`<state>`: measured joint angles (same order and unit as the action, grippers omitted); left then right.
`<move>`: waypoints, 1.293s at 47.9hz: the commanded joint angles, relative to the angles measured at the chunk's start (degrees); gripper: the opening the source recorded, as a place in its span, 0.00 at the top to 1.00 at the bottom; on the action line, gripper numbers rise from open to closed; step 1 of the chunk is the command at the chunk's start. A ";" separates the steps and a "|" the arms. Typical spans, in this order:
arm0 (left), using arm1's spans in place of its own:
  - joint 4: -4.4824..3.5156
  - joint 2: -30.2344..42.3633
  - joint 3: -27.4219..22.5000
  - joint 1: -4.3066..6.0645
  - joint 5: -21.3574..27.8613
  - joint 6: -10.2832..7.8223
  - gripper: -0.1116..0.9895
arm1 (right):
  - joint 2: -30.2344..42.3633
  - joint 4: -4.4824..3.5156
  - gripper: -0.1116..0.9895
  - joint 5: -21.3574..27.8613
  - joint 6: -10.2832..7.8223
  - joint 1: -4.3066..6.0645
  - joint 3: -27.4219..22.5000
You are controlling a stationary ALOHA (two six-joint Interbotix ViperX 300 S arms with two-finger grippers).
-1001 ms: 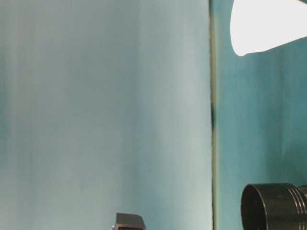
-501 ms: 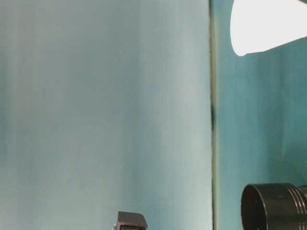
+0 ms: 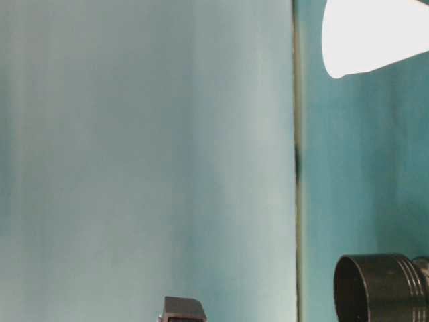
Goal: Put the paper cup into the moved red handle cup holder.
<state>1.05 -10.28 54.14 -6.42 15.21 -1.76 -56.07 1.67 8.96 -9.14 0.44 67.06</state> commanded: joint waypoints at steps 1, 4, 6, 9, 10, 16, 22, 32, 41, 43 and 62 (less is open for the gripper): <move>0.18 -0.35 -0.79 0.26 -0.18 0.09 0.64 | 0.35 0.18 1.00 -0.35 -0.44 0.09 -0.53; 0.18 -0.35 -0.88 0.18 -0.18 0.18 0.64 | 0.35 0.18 1.00 -0.35 -0.44 0.09 -0.53; 0.18 -0.44 -0.88 0.18 -0.18 0.26 0.64 | 0.35 0.18 1.00 -0.35 -0.44 0.18 -0.53; 0.18 -0.97 -1.32 0.18 -0.09 0.18 0.64 | 0.35 0.18 1.00 -0.35 -0.44 0.09 -0.53; 0.18 -1.41 -1.67 0.18 0.00 0.26 0.64 | 0.35 0.18 1.00 -0.35 -0.44 0.18 -0.53; 0.18 -4.75 -3.87 0.18 2.81 0.09 0.64 | 0.35 0.18 1.00 -0.35 -0.44 0.09 -0.53; 0.18 -8.70 -7.47 0.18 8.96 -0.09 0.64 | 0.35 0.18 1.00 -0.35 -0.44 0.09 -0.53; 0.18 -12.83 -12.83 0.26 17.93 -0.18 0.64 | 0.35 0.18 1.00 -0.35 -0.35 0.09 -0.53; 0.18 -12.92 -14.50 0.53 20.13 -0.09 0.64 | 0.35 0.18 1.00 -0.35 -0.44 0.18 -0.53; 0.18 -12.74 -14.77 0.70 20.13 0.00 0.64 | 0.35 0.18 1.00 -0.35 -0.44 0.09 -0.53; 0.18 -1.05 -23.73 2.72 15.56 0.09 0.64 | 0.26 0.18 1.00 -0.35 -0.44 0.09 -0.53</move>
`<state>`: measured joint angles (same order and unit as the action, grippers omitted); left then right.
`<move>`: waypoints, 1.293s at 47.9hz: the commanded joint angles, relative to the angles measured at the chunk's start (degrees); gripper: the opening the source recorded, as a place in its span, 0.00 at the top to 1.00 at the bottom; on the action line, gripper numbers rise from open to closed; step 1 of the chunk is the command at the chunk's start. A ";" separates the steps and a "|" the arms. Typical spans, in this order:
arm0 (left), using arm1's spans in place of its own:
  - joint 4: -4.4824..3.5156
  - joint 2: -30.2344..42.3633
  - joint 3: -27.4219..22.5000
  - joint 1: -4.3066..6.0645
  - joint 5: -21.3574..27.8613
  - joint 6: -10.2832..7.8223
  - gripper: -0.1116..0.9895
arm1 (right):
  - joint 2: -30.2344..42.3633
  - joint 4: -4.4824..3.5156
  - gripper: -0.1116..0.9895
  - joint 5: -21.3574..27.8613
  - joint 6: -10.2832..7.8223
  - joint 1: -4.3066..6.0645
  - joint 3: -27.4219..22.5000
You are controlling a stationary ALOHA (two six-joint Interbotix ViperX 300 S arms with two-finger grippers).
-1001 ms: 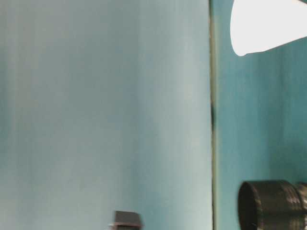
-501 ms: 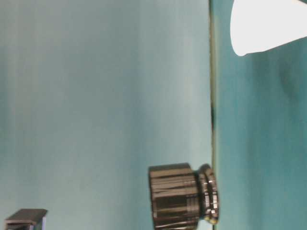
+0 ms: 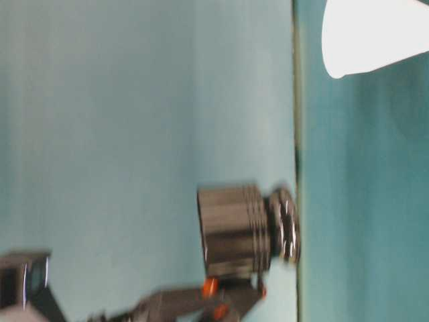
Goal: Put the paper cup into the moved red handle cup holder.
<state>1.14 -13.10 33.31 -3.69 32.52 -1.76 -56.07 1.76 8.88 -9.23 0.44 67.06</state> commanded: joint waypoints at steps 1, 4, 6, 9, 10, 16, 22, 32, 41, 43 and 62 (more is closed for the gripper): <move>0.09 2.37 -3.25 0.00 -1.93 0.00 0.64 | 0.26 0.09 1.00 -0.26 -0.35 0.09 -0.53; 0.09 3.69 -4.13 0.00 -2.20 -0.09 0.64 | 0.18 0.09 1.00 -0.26 -0.35 0.09 -0.53; 0.09 4.48 -4.57 0.00 -2.29 -0.09 0.64 | 0.18 0.09 1.00 -0.26 -0.35 0.09 -0.53; 0.09 5.54 -5.01 0.00 -2.29 -0.18 0.64 | 0.09 0.09 1.00 -0.26 -0.26 0.09 -0.53; 0.09 5.80 -5.10 0.00 -2.37 -0.18 0.64 | 0.09 0.09 1.00 -0.18 -0.26 0.09 -0.53; 0.09 7.38 -4.75 -0.09 -4.04 -0.18 0.64 | 0.09 0.09 1.00 -0.26 -0.26 0.09 -0.53; 0.09 9.49 -4.22 0.00 -6.59 0.18 0.64 | 0.09 0.09 1.00 -0.26 -0.26 0.09 -0.44; 0.09 13.45 -3.34 -0.18 -7.38 0.09 0.64 | 0.09 0.09 1.00 -0.26 -0.26 0.09 -0.44; 0.09 15.56 -1.93 0.09 -9.49 0.79 0.64 | 0.09 0.00 1.00 -0.26 -0.26 0.09 -0.44; 0.09 16.00 -1.67 0.18 -10.37 0.79 0.64 | 0.09 0.09 1.00 -0.18 -0.26 0.09 -0.44; 0.09 18.28 -1.32 0.35 -13.89 0.88 0.64 | 0.09 0.09 1.00 -0.26 -0.26 0.09 -0.44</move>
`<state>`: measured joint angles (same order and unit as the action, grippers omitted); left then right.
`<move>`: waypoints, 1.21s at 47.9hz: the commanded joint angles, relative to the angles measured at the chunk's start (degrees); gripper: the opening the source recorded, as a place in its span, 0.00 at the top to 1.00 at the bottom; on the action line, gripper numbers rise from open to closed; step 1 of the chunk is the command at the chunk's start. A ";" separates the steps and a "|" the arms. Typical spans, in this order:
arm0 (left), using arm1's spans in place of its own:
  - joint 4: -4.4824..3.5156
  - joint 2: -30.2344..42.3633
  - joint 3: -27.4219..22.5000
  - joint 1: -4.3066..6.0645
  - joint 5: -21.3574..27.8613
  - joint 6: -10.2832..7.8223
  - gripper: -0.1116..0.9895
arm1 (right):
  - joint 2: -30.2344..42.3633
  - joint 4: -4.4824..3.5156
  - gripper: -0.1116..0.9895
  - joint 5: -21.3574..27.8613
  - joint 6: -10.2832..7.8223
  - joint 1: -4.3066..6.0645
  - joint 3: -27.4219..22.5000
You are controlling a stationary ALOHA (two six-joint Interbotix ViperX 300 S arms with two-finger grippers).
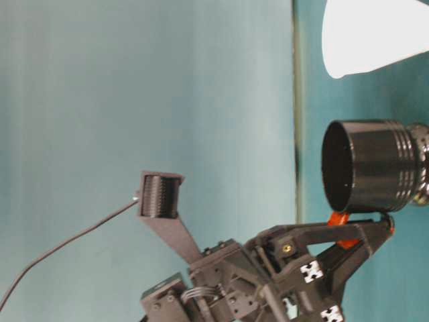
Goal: Put the paper cup into the moved red handle cup holder.
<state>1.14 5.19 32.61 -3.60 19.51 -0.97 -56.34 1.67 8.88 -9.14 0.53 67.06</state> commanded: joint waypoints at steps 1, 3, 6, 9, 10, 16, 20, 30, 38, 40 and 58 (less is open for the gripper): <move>0.09 0.26 -0.70 0.26 -0.97 0.09 0.64 | 0.35 0.18 1.00 -0.26 -0.35 0.09 -0.44; 0.09 0.44 -0.79 0.35 -0.97 0.00 0.64 | 0.35 0.18 1.00 -0.26 -0.35 0.09 -0.44; 0.09 0.88 -0.79 0.44 -0.97 0.09 0.64 | 0.35 0.18 1.00 -0.26 -0.35 0.09 -0.44; 0.09 1.32 -0.88 0.53 -0.97 0.09 0.64 | 0.35 0.09 1.00 -0.26 -0.35 0.00 -0.44; 0.09 1.49 -0.88 0.53 -0.97 0.09 0.64 | 0.35 0.18 1.00 -0.26 -0.35 0.09 -0.44; 0.09 1.93 -0.88 0.88 -1.05 0.09 0.64 | 0.35 0.09 1.00 -0.26 -0.35 0.09 -0.44; 0.09 2.02 -0.88 0.97 -1.14 0.00 0.64 | 0.35 0.18 1.00 -0.26 -0.35 0.09 -0.44; 0.09 2.11 -1.23 0.97 -1.76 0.00 0.64 | 0.35 0.18 1.00 -0.26 -0.35 0.09 -0.44; 0.09 2.20 -1.32 1.05 -1.76 -0.09 0.64 | 0.35 0.18 1.00 -0.18 -0.44 0.09 -0.44; 0.09 2.20 -1.32 1.14 -2.20 -0.09 0.64 | 0.35 0.09 1.00 -0.26 -0.44 0.09 -0.44; 0.09 2.11 -1.58 1.23 -2.99 0.00 0.64 | 0.35 0.09 1.00 -0.26 -0.44 0.09 -0.44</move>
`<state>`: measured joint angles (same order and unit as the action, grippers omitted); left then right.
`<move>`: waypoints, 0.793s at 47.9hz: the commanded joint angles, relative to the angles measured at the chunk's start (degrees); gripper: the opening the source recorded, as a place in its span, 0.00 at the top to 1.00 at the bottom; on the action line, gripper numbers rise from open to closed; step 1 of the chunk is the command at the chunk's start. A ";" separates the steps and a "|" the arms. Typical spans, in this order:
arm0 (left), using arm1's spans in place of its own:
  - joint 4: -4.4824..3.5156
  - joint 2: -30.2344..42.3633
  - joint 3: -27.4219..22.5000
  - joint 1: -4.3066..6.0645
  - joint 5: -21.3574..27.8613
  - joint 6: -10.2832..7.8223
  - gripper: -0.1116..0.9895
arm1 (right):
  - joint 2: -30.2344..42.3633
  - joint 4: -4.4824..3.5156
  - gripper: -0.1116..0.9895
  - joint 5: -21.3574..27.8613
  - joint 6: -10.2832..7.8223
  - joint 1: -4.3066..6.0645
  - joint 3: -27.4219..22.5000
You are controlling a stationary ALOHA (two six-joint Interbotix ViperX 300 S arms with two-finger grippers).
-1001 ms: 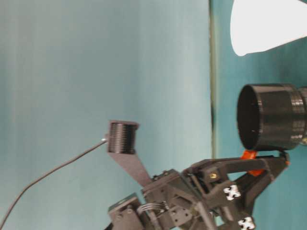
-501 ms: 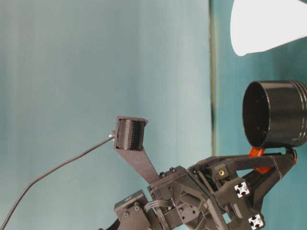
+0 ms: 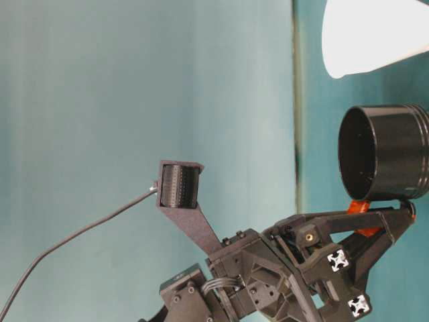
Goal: Put the paper cup into the moved red handle cup holder.
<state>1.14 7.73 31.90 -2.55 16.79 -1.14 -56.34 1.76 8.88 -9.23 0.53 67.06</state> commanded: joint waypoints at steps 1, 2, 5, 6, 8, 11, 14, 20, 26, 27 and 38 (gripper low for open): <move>0.09 -0.44 -0.88 0.18 -0.26 0.26 0.64 | 0.35 0.00 1.00 -0.18 -0.35 0.09 -0.44; 0.09 -0.44 -0.88 0.18 -0.18 0.26 0.64 | 0.35 0.09 1.00 -0.26 -0.35 0.00 -0.44; 0.09 -0.53 -0.88 0.18 -0.18 0.26 0.64 | 0.35 0.09 1.00 -0.26 -0.35 0.00 -0.44; 0.09 -0.62 -0.88 0.18 -0.18 0.26 0.63 | 0.35 0.00 1.00 -0.26 -0.35 0.00 -0.44; 0.09 -0.70 -0.88 0.18 -0.18 0.26 0.63 | 0.35 0.09 1.00 -0.26 -0.35 0.00 -0.44; 0.09 -0.70 -0.88 0.18 -0.26 0.26 0.52 | 0.35 0.09 1.00 -0.26 -0.35 0.00 -0.44; 0.09 -0.70 -1.05 0.18 -0.44 0.18 0.34 | 0.35 0.00 1.00 -0.26 -0.35 0.00 -0.44; 0.09 -0.79 -0.88 0.18 -0.53 0.00 0.06 | 0.35 0.09 1.00 -0.26 -0.35 0.00 -0.44; 0.09 -0.88 -0.88 0.18 -0.53 -0.26 0.08 | 0.35 0.09 1.00 -0.18 -0.26 0.09 -0.44; 0.09 -1.05 -0.88 0.18 -0.53 -0.26 0.08 | 0.35 0.00 1.00 -0.18 -0.26 0.09 -0.44; 0.09 -9.05 0.26 0.53 2.37 -0.44 0.07 | 0.35 0.00 1.00 0.00 -0.26 0.09 -0.44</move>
<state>1.05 3.16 32.17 -2.37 18.11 -1.67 -56.34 1.67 8.96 -9.23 0.44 67.06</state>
